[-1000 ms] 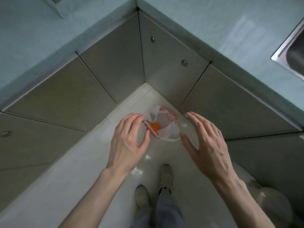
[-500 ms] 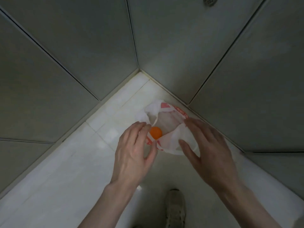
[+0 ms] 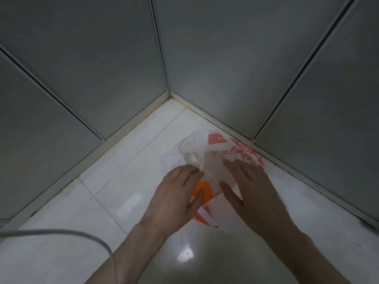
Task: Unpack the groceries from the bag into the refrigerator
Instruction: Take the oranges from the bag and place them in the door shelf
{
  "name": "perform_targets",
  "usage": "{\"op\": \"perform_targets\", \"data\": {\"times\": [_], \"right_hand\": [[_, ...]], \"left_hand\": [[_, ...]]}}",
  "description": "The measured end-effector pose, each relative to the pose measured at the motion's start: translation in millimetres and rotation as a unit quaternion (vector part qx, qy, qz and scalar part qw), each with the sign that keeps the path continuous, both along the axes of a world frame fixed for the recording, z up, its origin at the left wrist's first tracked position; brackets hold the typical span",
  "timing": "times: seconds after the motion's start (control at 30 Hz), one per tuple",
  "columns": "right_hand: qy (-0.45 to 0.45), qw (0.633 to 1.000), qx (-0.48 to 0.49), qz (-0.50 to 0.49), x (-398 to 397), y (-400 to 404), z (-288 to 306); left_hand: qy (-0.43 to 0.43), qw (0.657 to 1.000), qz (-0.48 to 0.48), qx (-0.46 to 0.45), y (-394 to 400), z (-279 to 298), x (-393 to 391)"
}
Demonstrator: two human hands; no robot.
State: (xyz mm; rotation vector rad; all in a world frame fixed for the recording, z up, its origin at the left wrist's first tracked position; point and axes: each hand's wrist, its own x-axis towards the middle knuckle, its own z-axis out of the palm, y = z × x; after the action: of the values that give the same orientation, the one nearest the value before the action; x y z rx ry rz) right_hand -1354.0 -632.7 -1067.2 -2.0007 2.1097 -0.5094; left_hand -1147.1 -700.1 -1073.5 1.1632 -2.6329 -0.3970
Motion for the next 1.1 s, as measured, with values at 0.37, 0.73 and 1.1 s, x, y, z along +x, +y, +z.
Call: {"op": "perform_targets", "data": {"times": [0.37,0.73,1.1], "right_hand": [[0.047,0.992,0.114,-0.014,16.4,-30.4,-71.0],[0.117,0.964,0.237,-0.013,6.8,-10.1,-84.8],[0.114,0.955,0.261,-0.083,-5.6,-9.3,-92.6]], "left_hand": [[-0.082,0.993,-0.074,0.031,-32.9,-62.0,-5.5],[-0.149,0.983,-0.091,0.056,-33.6,-88.3,-8.0],[-0.144,0.985,-0.077,0.058,-32.7,-107.1,-27.2]]}}
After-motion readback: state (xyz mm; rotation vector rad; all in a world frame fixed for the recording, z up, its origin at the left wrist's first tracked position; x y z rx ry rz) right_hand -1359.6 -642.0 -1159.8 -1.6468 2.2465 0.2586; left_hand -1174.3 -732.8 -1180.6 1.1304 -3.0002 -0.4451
